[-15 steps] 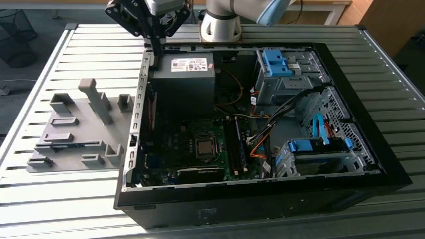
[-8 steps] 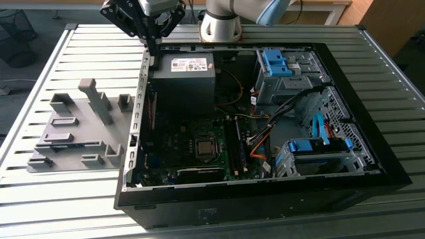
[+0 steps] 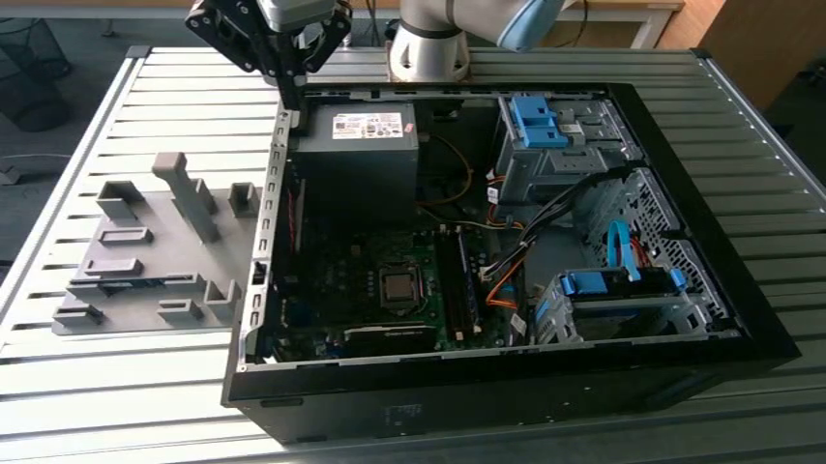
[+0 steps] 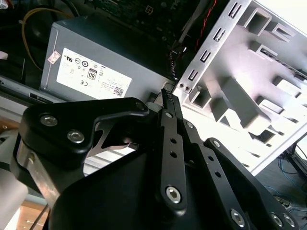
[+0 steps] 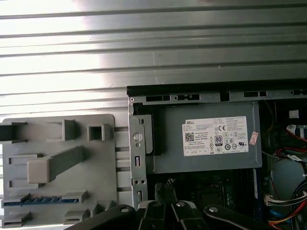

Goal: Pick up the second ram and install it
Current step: 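Reach for the second ram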

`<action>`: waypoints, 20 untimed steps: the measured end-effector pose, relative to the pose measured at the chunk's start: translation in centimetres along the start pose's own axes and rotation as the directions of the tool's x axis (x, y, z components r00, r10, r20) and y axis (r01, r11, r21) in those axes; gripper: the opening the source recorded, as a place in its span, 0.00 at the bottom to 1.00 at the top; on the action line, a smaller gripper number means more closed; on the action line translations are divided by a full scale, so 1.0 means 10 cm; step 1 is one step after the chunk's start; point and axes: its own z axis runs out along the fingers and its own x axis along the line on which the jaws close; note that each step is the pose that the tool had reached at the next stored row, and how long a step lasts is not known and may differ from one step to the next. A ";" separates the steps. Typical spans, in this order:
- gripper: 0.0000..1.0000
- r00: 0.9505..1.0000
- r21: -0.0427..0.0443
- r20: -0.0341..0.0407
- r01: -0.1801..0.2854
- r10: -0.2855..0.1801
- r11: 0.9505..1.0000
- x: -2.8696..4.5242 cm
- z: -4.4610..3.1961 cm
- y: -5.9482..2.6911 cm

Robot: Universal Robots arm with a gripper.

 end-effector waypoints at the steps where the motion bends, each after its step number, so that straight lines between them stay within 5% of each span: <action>1: 0.11 1.000 0.000 0.000 0.000 0.000 1.000 0.007 0.000 0.000; 20: 0.11 1.000 0.001 -0.007 0.000 0.000 1.000 0.138 0.010 -0.011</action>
